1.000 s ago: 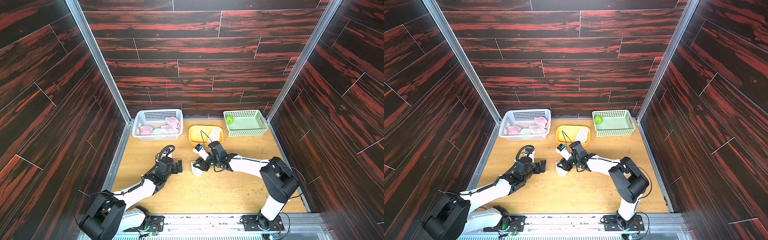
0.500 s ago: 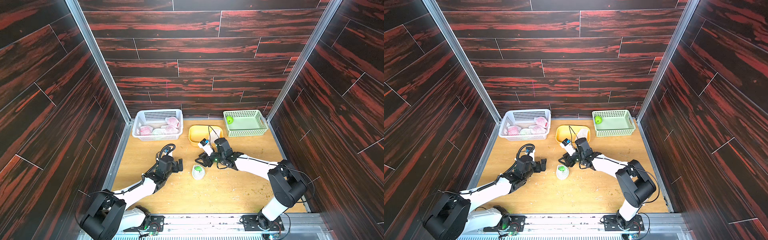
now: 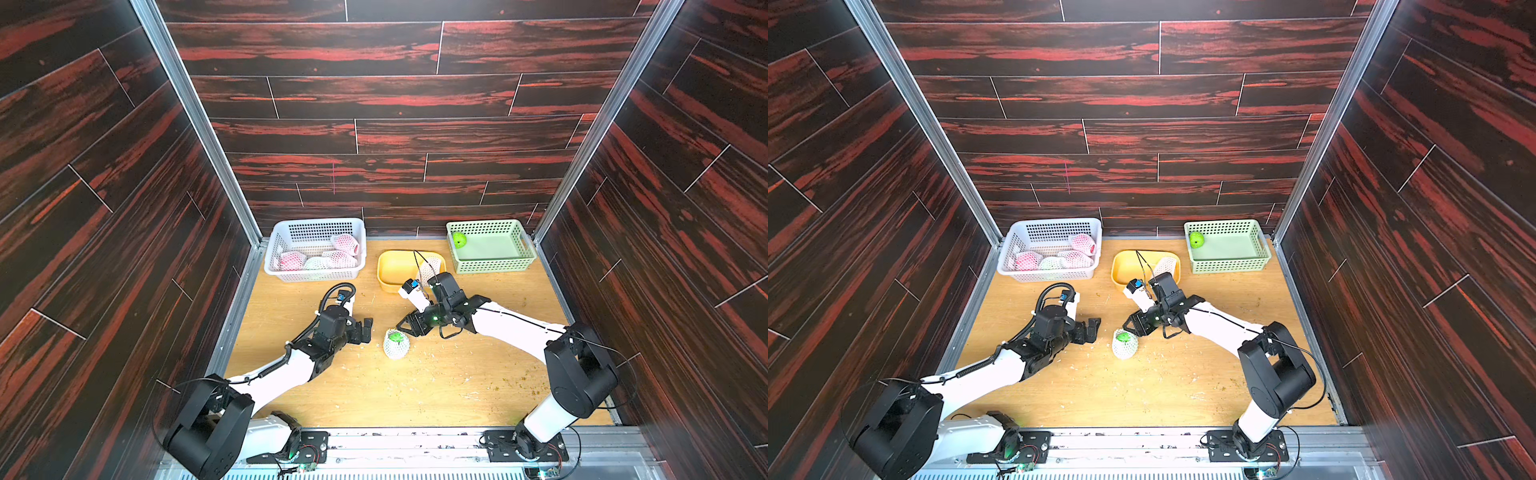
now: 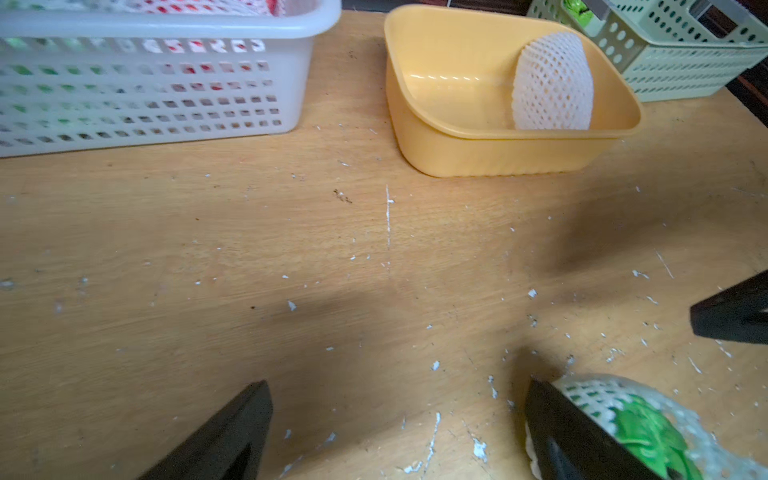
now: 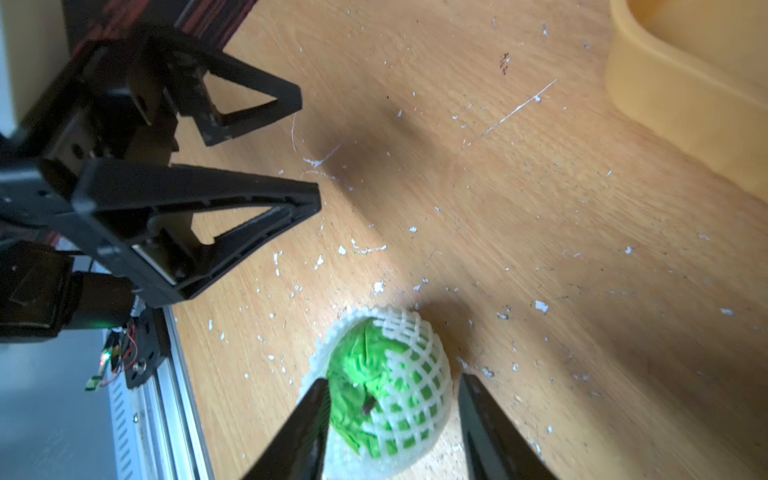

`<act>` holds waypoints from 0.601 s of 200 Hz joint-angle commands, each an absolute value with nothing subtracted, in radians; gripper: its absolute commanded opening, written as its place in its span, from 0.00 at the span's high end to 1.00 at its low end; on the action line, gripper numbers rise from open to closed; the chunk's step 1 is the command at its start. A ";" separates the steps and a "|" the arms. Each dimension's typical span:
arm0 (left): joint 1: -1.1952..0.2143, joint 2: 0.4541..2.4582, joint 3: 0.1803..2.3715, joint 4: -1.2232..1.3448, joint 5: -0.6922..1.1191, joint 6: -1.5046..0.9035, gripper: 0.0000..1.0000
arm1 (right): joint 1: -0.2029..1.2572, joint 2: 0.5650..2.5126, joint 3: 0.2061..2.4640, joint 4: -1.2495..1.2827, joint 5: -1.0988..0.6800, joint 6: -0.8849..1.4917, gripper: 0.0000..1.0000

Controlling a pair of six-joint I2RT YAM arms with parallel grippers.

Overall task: Remove foam nets from apples
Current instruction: Remove the foam net from the apple.

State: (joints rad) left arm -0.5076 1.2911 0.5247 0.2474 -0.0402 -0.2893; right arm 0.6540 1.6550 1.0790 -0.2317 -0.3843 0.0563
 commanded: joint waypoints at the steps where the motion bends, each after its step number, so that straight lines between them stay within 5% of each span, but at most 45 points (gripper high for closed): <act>1: -0.523 1.314 0.561 0.253 0.032 -0.257 0.01 | 0.650 1.695 1.115 -0.285 -0.410 0.070 0.52; 120: -0.540 1.298 0.541 0.253 -0.029 -0.255 0.01 | 0.679 1.816 1.148 -0.321 -0.392 0.046 0.60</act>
State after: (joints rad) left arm -0.5388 1.3148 0.5388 0.2470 -0.0124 -0.2581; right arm 0.6674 1.7794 1.1240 -0.2955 -0.3946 0.0616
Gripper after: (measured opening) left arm 0.990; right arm 0.421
